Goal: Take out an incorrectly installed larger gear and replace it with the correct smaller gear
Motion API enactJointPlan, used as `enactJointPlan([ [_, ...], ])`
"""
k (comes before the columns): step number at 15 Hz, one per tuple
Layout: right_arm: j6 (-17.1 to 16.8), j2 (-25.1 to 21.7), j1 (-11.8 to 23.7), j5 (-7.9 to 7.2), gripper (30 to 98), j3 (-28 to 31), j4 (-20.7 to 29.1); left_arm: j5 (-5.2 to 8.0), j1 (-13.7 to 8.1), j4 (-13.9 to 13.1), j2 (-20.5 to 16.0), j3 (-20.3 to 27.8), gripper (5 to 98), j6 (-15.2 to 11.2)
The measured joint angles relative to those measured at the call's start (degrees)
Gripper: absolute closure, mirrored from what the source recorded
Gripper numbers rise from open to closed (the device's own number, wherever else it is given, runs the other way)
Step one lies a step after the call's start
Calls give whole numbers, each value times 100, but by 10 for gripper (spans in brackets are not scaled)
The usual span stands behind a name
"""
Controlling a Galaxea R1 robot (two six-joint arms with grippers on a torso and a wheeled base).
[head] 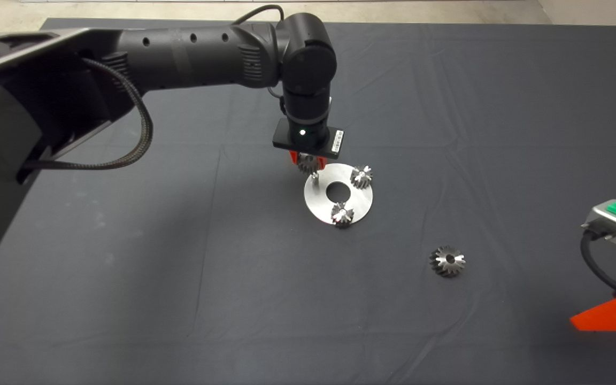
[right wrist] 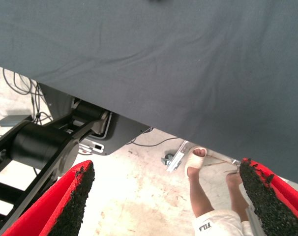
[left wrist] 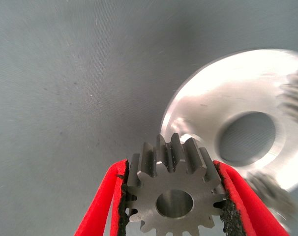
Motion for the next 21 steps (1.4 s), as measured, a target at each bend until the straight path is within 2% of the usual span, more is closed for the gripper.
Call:
enactJointPlan([
  [2, 0, -35, 0, -9, 505, 0, 0, -36, 232, -2, -6, -197, 679, 62],
  [5, 1, -31, 10, 2, 505, -1, 0, -132, 215, 2, -17, -203, 681, 67],
  [7, 1, -35, 10, -7, 505, -1, 0, -300, 218, 2, 0, -206, 680, 62],
  [8, 0, -35, 10, -5, 505, -1, 0, -328, 218, 0, 19, -203, 680, 64],
  [18, 0, -79, 10, -5, 505, -1, 0, -391, 213, 0, 4, -199, 680, 49],
  [21, 0, -79, 10, -5, 505, -1, 0, -452, 213, 0, 5, -199, 680, 49],
])
